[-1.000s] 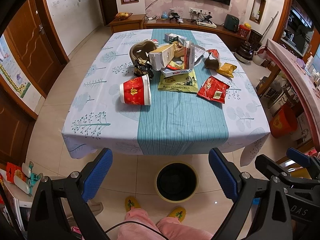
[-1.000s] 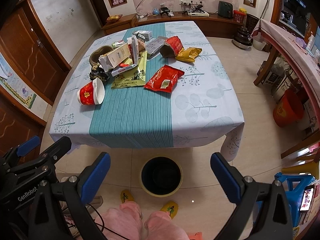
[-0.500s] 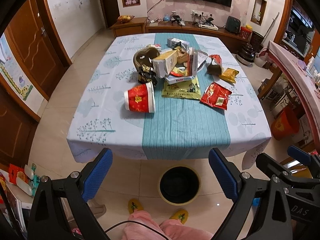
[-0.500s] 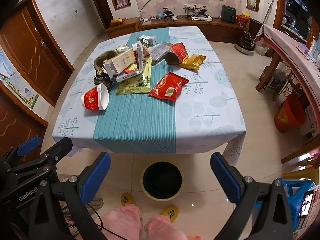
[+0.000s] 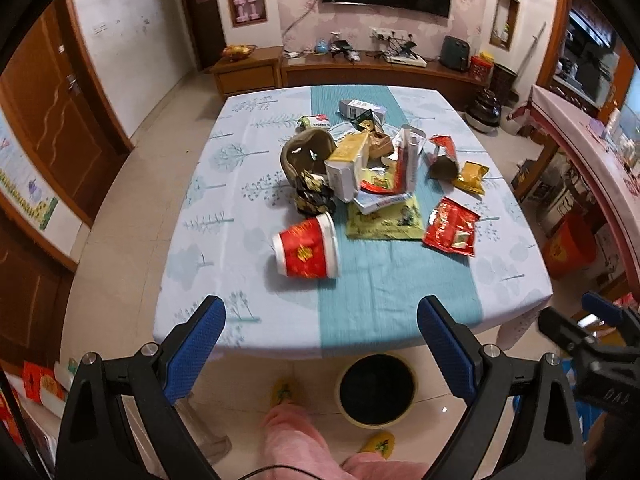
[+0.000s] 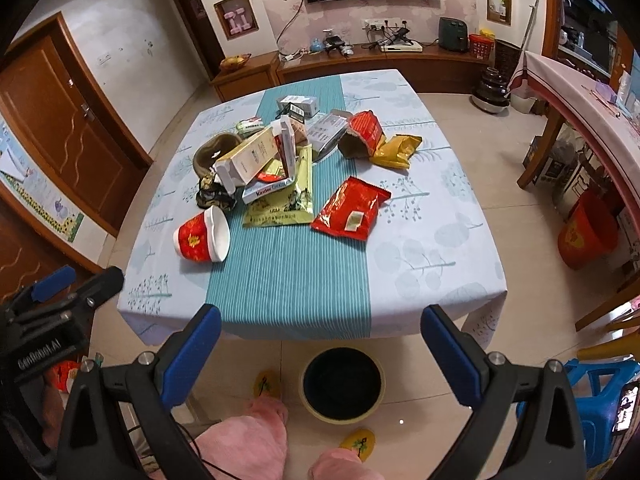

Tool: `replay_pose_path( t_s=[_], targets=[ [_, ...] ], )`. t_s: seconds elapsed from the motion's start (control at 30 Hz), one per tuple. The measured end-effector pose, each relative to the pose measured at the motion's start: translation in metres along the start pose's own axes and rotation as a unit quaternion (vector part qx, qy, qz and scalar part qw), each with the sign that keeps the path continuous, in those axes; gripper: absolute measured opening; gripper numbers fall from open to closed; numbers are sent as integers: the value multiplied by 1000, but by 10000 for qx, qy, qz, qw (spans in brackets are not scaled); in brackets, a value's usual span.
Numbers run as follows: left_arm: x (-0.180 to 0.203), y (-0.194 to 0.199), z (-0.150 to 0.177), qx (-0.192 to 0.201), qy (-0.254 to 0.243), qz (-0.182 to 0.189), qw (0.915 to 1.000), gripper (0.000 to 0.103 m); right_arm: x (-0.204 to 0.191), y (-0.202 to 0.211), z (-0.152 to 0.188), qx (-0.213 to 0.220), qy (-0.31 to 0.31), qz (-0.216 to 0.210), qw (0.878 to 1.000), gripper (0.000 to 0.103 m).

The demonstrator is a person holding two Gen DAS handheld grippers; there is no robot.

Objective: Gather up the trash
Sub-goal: 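Grasp the red paper cup with left tool while right tool nears red bag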

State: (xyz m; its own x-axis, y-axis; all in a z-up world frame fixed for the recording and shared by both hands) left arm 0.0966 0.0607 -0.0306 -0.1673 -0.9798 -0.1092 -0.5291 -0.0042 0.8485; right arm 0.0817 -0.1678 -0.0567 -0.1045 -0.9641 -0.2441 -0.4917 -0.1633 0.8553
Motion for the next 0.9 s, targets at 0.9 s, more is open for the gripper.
replay_pose_path(
  t_s=[0.9],
  targets=[
    [-19, -226, -37, -1759, -2310, 2070, 9343, 94, 23, -125, -12, -602, -2712, 1065, 9547, 86]
  ],
)
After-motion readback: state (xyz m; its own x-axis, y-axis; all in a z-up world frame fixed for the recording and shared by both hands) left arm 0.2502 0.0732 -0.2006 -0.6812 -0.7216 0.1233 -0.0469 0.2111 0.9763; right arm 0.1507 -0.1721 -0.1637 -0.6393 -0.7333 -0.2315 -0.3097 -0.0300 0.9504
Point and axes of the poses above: each gripper's, at about its wrist camera, not at the fingertips, and y roughly against the way its jaws point, x to its right, z to its underside, the point moved 9 cm from there along -y, roughly the way its jaws point, and after that the axes turned 10 degrees about -y, right-handed, at the moved point
